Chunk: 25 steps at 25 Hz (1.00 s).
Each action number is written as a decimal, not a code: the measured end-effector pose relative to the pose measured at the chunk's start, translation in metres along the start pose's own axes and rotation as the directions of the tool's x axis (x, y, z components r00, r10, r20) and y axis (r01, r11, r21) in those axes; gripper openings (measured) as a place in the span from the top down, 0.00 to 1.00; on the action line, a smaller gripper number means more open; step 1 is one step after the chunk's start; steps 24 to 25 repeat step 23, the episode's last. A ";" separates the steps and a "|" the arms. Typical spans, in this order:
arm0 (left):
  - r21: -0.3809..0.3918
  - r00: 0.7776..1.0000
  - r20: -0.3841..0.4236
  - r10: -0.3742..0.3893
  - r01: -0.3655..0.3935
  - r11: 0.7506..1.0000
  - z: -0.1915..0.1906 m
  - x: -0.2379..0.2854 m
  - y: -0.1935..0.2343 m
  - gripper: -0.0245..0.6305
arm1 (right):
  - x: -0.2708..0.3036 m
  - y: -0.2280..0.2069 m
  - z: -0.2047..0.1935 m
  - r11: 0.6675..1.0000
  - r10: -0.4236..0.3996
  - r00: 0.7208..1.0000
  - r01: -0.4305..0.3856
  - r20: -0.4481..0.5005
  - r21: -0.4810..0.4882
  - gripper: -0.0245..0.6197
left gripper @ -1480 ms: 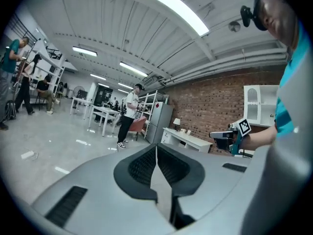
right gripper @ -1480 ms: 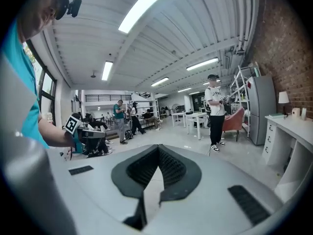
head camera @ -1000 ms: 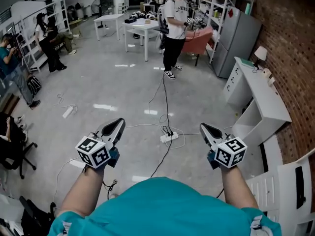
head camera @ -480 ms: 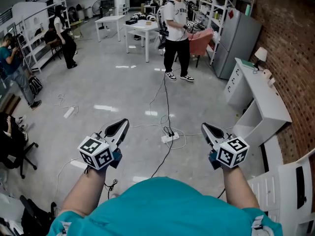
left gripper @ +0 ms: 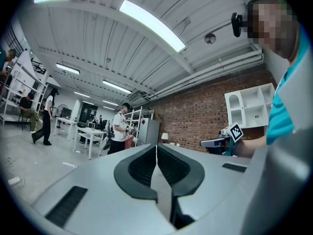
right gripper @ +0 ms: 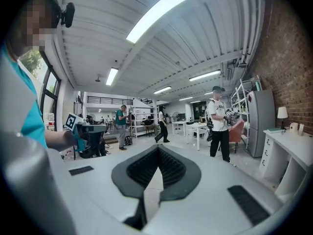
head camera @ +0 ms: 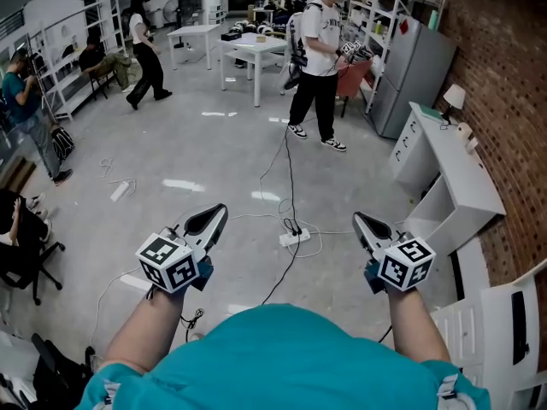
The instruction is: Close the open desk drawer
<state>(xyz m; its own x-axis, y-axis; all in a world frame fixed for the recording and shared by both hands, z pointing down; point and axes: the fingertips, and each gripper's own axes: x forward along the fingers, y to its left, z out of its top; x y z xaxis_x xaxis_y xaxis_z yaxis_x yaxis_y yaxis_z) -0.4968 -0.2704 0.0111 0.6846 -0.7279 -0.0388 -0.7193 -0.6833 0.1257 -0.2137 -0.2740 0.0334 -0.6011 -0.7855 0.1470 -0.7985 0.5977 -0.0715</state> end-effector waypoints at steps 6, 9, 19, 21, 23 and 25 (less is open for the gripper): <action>-0.002 1.000 -0.010 -0.006 0.006 1.000 -0.003 -0.001 -0.001 0.93 | -0.003 0.005 -0.004 1.000 0.001 1.000 -0.001 -0.003 -0.009 0.93; -0.004 1.000 -0.007 -0.012 0.012 1.000 -0.001 0.001 -0.005 0.93 | -0.006 0.003 -0.004 1.000 -0.003 1.000 0.003 -0.003 -0.006 0.93; -0.023 1.000 -0.016 -0.024 0.023 0.999 -0.011 0.008 -0.009 0.93 | -0.006 -0.001 -0.010 1.000 -0.006 1.000 0.006 -0.010 0.001 0.93; -0.025 1.000 -0.013 -0.022 0.021 0.999 -0.010 0.008 -0.008 0.93 | -0.005 -0.001 -0.009 1.000 -0.004 1.000 0.004 -0.010 0.001 0.93; -0.027 1.000 -0.009 -0.020 0.020 0.999 -0.008 0.008 -0.008 0.93 | -0.004 -0.001 -0.008 1.000 -0.003 1.000 0.003 -0.008 0.001 0.93; -0.027 1.000 -0.009 -0.020 0.020 0.999 -0.008 0.008 -0.008 0.93 | -0.004 -0.001 -0.008 1.000 -0.003 1.000 0.003 -0.008 0.001 0.93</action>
